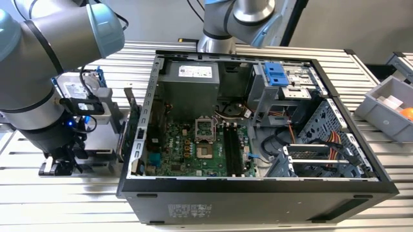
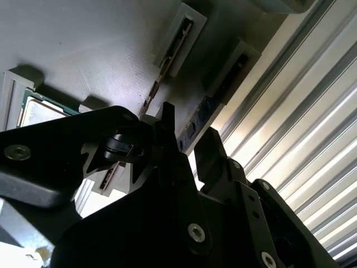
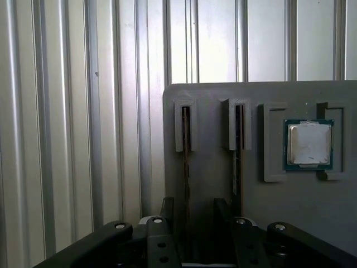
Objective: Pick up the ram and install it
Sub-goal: 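Pick up the ram and move it above insertion slot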
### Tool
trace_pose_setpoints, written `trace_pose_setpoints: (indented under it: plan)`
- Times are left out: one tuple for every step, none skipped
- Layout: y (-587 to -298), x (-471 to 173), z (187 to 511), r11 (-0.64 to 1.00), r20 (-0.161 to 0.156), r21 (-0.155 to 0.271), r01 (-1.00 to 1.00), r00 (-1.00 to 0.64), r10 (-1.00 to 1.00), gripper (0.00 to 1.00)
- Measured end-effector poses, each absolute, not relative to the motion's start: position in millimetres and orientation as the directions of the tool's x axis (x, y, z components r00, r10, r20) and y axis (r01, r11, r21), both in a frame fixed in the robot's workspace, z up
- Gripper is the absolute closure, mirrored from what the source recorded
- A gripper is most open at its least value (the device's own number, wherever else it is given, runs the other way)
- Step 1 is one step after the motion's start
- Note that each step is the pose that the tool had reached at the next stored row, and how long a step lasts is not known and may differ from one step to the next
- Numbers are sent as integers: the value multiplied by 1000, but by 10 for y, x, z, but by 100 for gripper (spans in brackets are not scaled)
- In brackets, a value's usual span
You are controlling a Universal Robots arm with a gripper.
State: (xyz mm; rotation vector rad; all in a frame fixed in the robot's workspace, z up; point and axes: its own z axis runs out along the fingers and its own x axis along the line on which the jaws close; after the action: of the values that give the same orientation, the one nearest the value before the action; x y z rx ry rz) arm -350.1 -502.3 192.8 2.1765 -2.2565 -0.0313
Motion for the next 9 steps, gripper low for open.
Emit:
trace_pose_setpoints:
  plan:
    - [-5023, -3500, 1928, 36, -9, 19, -999, -36, -999, 0]
    - [-5023, -3501, 1928, 36, -9, 19, -999, -36, -999, 0]
    - [-5023, -3501, 1927, 36, -9, 19, -999, -36, -999, 0]
    - [-5023, -3501, 1927, 36, -9, 19, -999, -36, -999, 0]
    - [-5023, -3500, 1927, 36, -9, 19, -999, -36, -999, 0]
    - [-5023, -3501, 1927, 36, -9, 19, -999, -36, -999, 0]
    - [-5023, -3501, 1927, 36, -9, 19, -999, -36, -999, 0]
    - [-5023, -3501, 1927, 36, -9, 19, -999, -36, -999, 0]
    - [-5023, -3501, 1927, 36, -9, 19, -999, -36, -999, 100]
